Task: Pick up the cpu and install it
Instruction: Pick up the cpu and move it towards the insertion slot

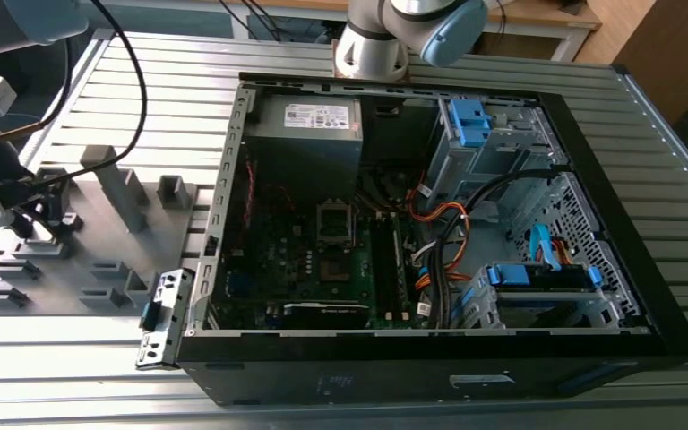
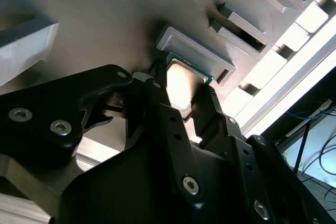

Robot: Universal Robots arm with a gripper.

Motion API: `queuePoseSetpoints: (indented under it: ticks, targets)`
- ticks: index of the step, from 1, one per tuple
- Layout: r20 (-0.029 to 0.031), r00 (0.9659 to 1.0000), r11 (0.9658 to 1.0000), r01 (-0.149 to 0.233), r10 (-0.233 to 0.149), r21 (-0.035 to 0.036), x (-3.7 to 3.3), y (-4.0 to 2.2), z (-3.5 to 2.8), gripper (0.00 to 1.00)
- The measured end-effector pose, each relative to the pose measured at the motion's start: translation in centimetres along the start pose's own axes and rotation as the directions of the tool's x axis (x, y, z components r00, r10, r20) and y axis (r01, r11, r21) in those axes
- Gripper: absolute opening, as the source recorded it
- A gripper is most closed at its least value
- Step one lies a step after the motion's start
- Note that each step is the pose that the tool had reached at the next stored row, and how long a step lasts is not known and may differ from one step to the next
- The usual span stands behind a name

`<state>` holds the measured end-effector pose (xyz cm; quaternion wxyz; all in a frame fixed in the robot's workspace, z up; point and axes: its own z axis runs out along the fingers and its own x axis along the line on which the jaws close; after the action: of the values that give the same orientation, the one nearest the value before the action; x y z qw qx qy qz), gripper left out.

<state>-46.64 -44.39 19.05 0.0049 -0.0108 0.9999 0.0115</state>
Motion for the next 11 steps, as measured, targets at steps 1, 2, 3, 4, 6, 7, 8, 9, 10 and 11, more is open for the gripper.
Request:
queuePoseSetpoints:
  ticks: [1, 2, 3, 4, 6, 7, 8, 9, 10, 11]
  targets:
    - [0.0, 1.0, 1.0, 0.0, 0.0, 0.0, 0.0, 0.0, 0.0, 0.44]
    - [-0.0002, 1.0, 1.0, 0.0, 0.0, 0.0001, 0.0, 0.0, -0.03, 0.44]
    - [-0.0002, 1.0, 1.0, 0.0, 0.0, 0.0001, 0.0, 0.0, -0.04, 0.43]
    - [-0.0002, 1.0, 1.0, 0.0, 0.0, 0.0001, 0.0, 0.0, -0.04, 0.43]
    - [-0.0002, 1.0, 1.0, 0.0, 0.0, 0.0001, 0.0, 0.0, -0.05, 0.43]
    - [-0.0002, 1.0, 1.0, 0.0, 0.0, 0.0001, 0.0, 0.0, -0.05, 0.43]
    - [-0.0002, 1.0, 1.0, 0.0, 0.0, 0.0001, 0.0, 0.0, -0.05, 0.43]
    - [-0.0003, 1.0, 1.0, 0.0, 0.0, 0.0002, 0.0, 0.0, -0.09, 0.43]
    - [-0.0005, 1.0, 1.0, 0.0, 0.0, 0.0004, 0.01, 0.0, -0.18, 0.43]
    - [-0.0002, 1.0, 1.0, 0.0, 0.0, 0.0003, 0.0, 0.0, -0.25, 0.43]
